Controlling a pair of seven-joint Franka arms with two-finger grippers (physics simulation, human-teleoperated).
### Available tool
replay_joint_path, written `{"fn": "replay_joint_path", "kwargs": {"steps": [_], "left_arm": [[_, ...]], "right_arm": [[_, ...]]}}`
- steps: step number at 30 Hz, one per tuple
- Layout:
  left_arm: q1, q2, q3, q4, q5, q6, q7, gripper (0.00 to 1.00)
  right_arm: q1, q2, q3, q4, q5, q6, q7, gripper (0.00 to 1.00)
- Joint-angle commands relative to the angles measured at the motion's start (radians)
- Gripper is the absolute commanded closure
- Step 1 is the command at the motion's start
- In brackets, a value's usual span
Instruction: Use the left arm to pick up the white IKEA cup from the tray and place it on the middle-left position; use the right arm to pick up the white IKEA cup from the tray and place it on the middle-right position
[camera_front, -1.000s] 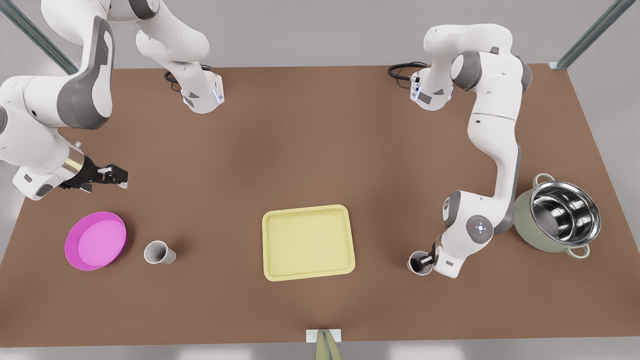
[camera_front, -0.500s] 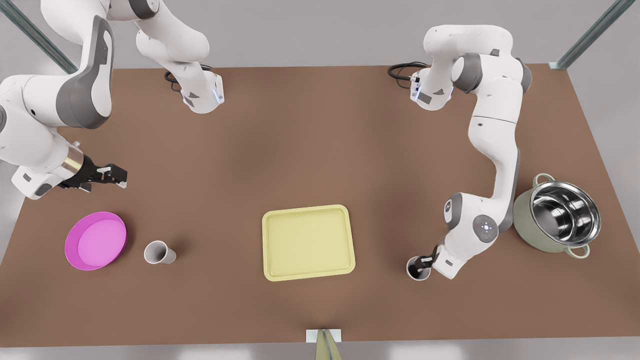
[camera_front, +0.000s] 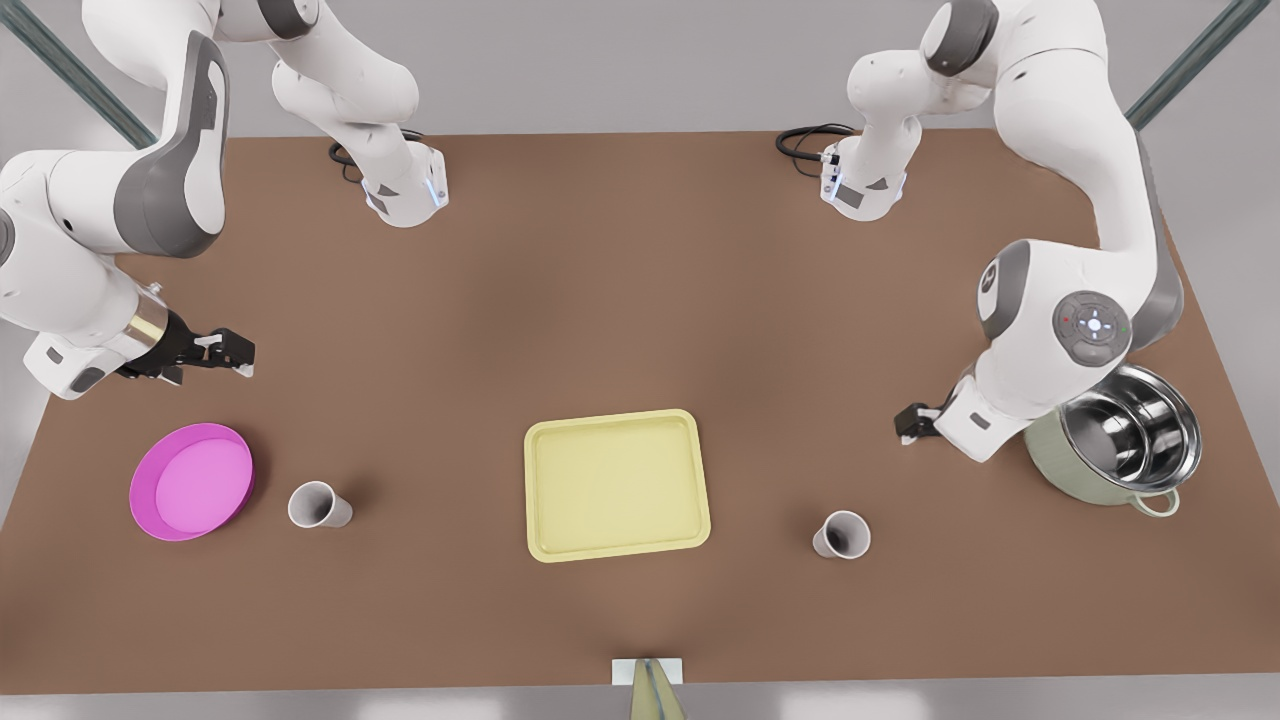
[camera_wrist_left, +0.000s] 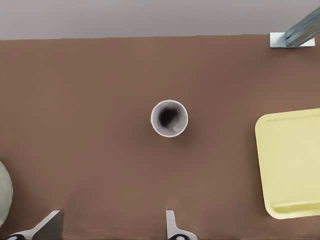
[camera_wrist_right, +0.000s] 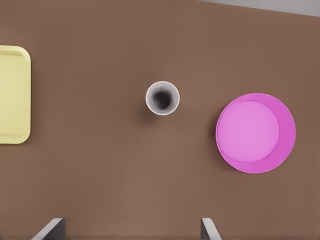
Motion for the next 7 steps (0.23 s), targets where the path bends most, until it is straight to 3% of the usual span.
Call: {"fn": "replay_joint_path", "kwargs": {"steps": [1, 7], "left_arm": [[0.017, -0.066, 0.001, -0.073, -0.026, -0.135, 0.082, 0.0], [0.037, -0.16, 0.007, -0.153, -0.046, -0.146, 0.111, 0.0]], "right_arm": [[-0.001, -0.001, 0.0, 0.0, 0.002, 0.001, -0.001, 0.0], [-0.001, -0.006, -0.003, 0.004, 0.002, -0.007, -0.009, 0.0]]}}
